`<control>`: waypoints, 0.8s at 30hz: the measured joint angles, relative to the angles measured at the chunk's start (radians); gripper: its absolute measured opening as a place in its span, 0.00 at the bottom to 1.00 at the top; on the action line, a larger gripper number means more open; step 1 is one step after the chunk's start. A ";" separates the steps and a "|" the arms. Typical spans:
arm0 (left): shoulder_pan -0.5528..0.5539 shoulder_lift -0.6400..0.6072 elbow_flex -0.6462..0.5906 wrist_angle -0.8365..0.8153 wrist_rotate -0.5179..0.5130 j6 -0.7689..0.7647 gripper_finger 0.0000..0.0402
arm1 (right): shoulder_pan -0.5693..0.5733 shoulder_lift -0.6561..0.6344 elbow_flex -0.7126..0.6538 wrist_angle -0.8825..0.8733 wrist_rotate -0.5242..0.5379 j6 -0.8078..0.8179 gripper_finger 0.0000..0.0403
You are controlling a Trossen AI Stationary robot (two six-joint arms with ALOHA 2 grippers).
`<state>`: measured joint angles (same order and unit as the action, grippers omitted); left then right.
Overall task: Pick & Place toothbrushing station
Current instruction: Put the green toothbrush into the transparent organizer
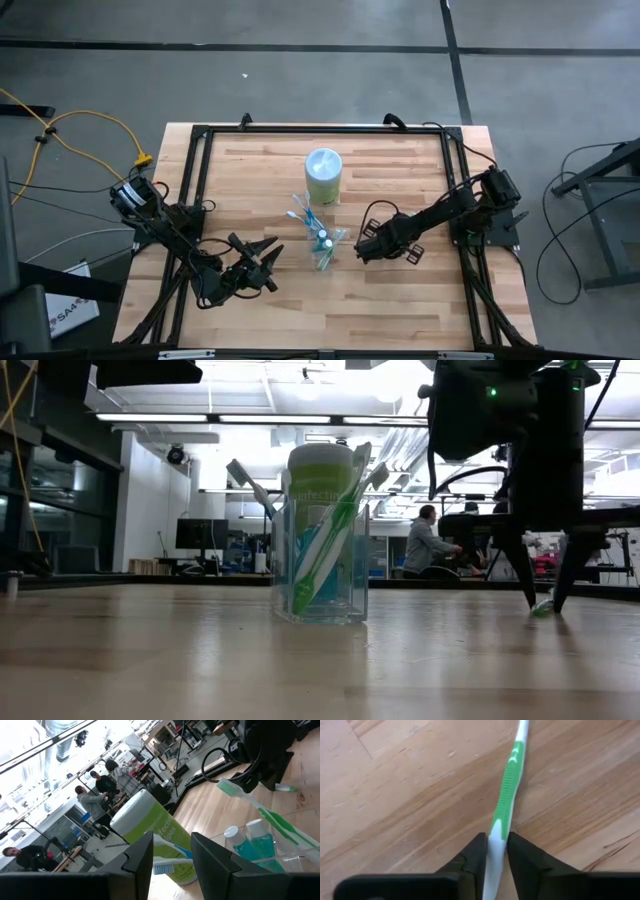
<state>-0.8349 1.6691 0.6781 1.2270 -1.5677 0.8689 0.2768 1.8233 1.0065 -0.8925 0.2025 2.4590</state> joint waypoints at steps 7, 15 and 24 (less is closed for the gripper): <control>0.000 0.000 0.000 0.000 0.000 0.014 0.32 | -0.001 0.001 -0.001 0.004 0.008 -0.008 0.11; 0.000 0.000 0.000 0.000 0.000 0.014 0.32 | 0.006 0.001 -0.001 0.006 0.028 -0.014 0.11; 0.000 0.000 0.000 0.000 0.000 0.014 0.32 | 0.011 0.002 -0.001 0.011 0.057 -0.022 0.06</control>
<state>-0.8345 1.6691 0.6781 1.2274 -1.5673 0.8833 0.2882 1.8252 1.0058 -0.8816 0.2594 2.4369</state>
